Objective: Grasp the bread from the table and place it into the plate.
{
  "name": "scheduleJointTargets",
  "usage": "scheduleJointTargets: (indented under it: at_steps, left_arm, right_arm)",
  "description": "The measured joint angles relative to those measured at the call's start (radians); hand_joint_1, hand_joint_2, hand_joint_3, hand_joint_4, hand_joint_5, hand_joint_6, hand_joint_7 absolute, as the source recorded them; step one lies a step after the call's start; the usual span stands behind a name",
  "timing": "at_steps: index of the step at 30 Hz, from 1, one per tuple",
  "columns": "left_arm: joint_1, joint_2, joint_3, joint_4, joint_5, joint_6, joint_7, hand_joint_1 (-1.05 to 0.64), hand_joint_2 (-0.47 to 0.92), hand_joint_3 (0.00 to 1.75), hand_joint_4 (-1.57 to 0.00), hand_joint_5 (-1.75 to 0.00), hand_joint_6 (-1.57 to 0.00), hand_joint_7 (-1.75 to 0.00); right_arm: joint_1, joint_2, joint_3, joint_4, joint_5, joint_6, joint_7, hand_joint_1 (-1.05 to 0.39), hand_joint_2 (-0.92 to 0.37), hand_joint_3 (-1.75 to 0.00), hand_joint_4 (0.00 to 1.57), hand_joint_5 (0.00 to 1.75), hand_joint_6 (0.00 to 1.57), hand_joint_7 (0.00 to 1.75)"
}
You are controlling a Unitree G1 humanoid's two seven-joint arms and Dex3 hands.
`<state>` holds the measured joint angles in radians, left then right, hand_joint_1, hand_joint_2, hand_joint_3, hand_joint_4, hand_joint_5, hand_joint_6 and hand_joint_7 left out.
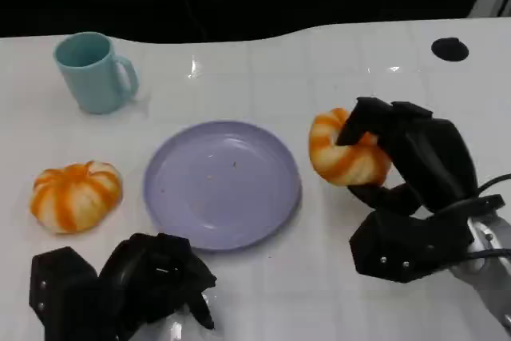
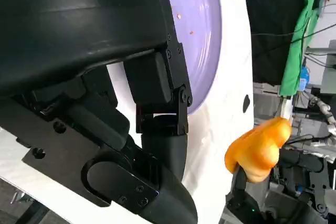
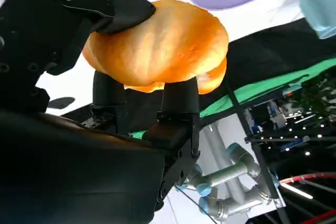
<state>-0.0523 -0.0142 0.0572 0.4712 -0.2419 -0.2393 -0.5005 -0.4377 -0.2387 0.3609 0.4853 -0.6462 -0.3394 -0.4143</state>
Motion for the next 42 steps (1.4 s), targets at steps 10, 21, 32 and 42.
scheduleJointTargets:
  at_steps: [10, 21, 32, 42]
  left_arm:
    - [-0.007, 0.0, -0.004, 0.026, 0.019, -0.014, 0.0, -1.05, 0.8, 0.01, -1.57, -0.85, -1.57, -0.55]
    - [-0.009, 0.0, 0.0, 0.042, 0.02, -0.033, 0.0, -1.05, 0.8, 0.01, -1.57, -0.84, -1.57, -0.53]
    - [-0.007, 0.0, -0.001, 0.042, 0.02, -0.035, 0.0, -1.05, 0.8, 0.0, -1.57, -0.84, -1.57, -0.53]
    - [-0.002, -0.001, -0.003, 0.037, 0.02, -0.036, 0.0, -1.05, 0.8, 0.0, -1.57, -0.85, -1.57, -0.53]
  right_arm:
    - [-0.066, 0.081, 0.029, 0.005, -0.013, -0.017, 0.039, -0.11, -0.21, -1.43, 0.97, 1.75, 0.78, 1.67]
    - [-0.136, 0.169, 0.095, 0.144, -0.055, -0.024, 0.013, -0.11, -0.25, -1.33, 0.95, 1.75, 0.74, 1.71]
    - [-0.235, 0.255, 0.114, 0.317, -0.048, -0.044, -0.002, -0.18, -0.56, -0.7, 0.72, 1.44, 0.88, 0.52]
    - [-0.263, 0.247, 0.162, 0.327, -0.049, -0.021, 0.155, -0.46, -0.91, -0.07, 0.02, 0.43, 0.28, 0.0]
